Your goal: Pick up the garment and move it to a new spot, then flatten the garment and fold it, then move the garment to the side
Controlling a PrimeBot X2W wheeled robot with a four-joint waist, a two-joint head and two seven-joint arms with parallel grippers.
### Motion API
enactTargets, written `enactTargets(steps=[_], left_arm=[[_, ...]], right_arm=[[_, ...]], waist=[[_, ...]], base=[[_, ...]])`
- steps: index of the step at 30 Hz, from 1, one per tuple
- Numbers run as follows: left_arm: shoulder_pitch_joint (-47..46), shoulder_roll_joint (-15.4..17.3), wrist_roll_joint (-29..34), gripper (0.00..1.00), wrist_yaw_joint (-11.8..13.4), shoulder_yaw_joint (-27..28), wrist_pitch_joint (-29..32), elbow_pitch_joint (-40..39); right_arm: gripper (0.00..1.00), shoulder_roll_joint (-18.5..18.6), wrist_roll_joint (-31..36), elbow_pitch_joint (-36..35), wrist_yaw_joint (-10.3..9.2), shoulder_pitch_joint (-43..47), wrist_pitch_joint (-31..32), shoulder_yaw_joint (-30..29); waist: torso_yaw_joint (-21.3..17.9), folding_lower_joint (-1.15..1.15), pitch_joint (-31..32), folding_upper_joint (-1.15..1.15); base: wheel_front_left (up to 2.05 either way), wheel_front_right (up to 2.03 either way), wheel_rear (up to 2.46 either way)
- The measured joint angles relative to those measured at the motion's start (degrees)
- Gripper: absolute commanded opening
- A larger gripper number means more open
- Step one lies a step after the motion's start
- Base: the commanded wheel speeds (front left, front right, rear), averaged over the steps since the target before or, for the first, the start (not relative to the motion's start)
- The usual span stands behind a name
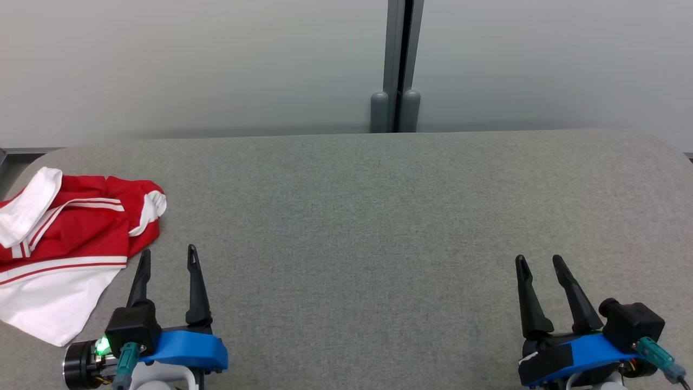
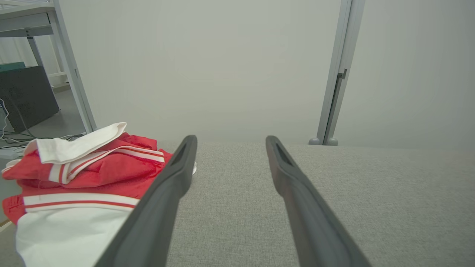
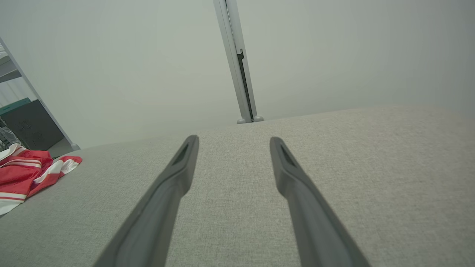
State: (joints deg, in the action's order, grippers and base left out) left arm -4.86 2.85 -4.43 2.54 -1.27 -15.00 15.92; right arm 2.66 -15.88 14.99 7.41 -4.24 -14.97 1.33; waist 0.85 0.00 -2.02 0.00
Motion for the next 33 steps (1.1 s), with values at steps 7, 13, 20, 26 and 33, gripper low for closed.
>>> enactTargets(steps=[7, 13, 20, 26, 33], left_arm=[[0.0, 0.0, -0.6, 1.0, 0.0, 0.2, 0.0, 1.1], [-0.2, 0.0, -0.7, 1.0, -0.1, 0.5, -0.1, 2.1], [-0.3, 0.0, -1.0, 1.0, -0.1, 0.6, -0.1, 2.7], [-0.3, 0.0, -1.1, 1.0, -0.1, 1.0, -0.1, 2.8], [-0.3, 0.0, 0.0, 1.0, 1.0, 2.3, -0.1, 2.6]], right_arm=[[1.0, 0.0, 0.2, 0.6, 0.0, -0.1, 0.0, -0.1], [1.0, 0.0, 0.3, 1.1, 0.0, -0.1, 0.0, 0.0], [1.0, 0.0, 0.8, 2.2, 0.0, -0.1, -0.1, 0.0], [1.0, 0.0, 1.3, 2.7, 0.0, -0.1, -0.1, 0.0], [1.0, 0.0, 2.2, 3.2, 0.01, -0.2, -0.1, 0.1]], waist=[[0.1, 0.0, 0.1, 0.0], [0.1, 0.0, 0.2, 0.0], [0.2, 0.0, 0.6, 0.0], [1.1, 0.0, 0.8, 0.0], [4.0, 0.0, 0.8, 0.0]], base=[[0.0, 0.0, 0.0], [0.0, 0.0, 0.0], [0.0, 0.0, 0.0], [0.0, 0.0, 0.0], [0.0, 0.0, 0.0]])
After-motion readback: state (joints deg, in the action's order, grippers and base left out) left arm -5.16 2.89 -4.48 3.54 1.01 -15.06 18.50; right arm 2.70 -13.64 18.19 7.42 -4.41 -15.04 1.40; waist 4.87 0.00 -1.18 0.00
